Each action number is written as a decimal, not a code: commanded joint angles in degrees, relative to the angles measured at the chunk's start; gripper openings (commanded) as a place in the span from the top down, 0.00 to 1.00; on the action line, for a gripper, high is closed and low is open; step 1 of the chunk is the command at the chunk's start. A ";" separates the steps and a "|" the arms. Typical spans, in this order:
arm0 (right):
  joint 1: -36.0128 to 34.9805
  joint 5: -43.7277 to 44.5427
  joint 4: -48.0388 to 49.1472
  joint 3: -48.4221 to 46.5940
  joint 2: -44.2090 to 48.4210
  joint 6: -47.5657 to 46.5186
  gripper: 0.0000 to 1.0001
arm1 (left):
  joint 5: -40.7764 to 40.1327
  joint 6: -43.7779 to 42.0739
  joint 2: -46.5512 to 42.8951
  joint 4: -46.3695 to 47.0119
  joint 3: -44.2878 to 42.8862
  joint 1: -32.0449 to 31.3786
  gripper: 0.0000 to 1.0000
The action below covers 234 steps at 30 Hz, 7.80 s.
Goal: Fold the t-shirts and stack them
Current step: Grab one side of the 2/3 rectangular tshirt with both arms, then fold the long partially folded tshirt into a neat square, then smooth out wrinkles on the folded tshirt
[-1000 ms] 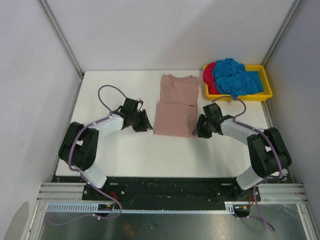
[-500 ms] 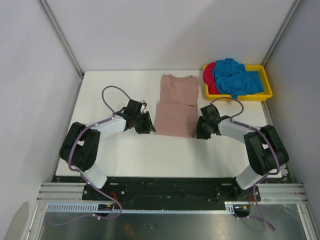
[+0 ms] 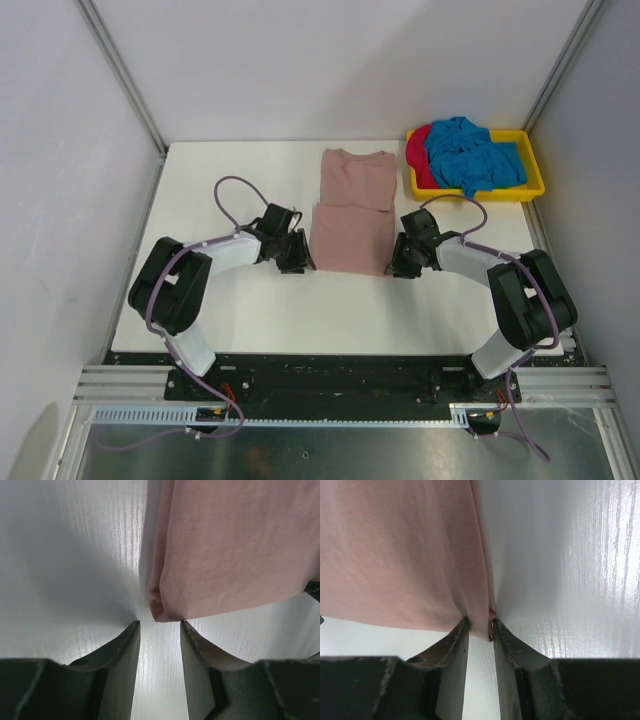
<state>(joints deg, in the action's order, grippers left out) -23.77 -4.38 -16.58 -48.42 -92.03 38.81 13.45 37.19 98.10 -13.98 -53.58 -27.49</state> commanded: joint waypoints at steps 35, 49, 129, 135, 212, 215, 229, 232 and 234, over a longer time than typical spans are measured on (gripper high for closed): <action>0.65 0.98 0.74 1.55 -1.60 -0.80 0.70 | -4.92 3.45 3.43 3.28 -0.21 -1.91 0.67; 0.52 0.60 1.34 1.55 -2.25 -0.51 0.88 | -6.63 3.50 3.28 1.86 -0.30 -3.17 0.81; 9.09 -1.62 -1.19 -45.71 -37.04 -2.50 1.00 | 0.84 3.08 32.55 -5.33 -47.12 8.42 1.00; 5.93 -0.43 0.46 -29.20 -27.11 -1.25 1.00 | -2.62 4.31 18.36 -1.12 -25.18 6.89 1.00; -0.38 3.58 -0.68 -38.77 -26.11 -16.47 0.71 | -4.13 6.02 -13.32 1.13 12.14 -7.30 0.78; -0.42 4.19 -1.95 -40.31 -26.47 -16.40 0.90 | -4.71 5.86 -13.36 1.09 12.11 -7.32 0.92; -1.01 13.82 -12.37 -54.77 -32.12 -17.79 1.00 | -9.13 2.68 -20.29 -5.74 15.10 -5.55 1.00; -0.97 14.22 -13.02 -56.51 -34.86 -17.76 1.00 | -9.05 2.03 -20.66 -6.04 15.11 -5.07 1.00; -1.00 14.47 -13.52 -57.33 -36.44 -17.72 1.00 | -8.81 1.66 -20.27 -6.15 14.85 -4.93 1.00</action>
<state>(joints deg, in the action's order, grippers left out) -25.10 5.98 -28.88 -102.24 -125.14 22.17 5.89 41.34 78.98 -17.26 -39.11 -33.01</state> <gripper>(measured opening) 0.017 0.003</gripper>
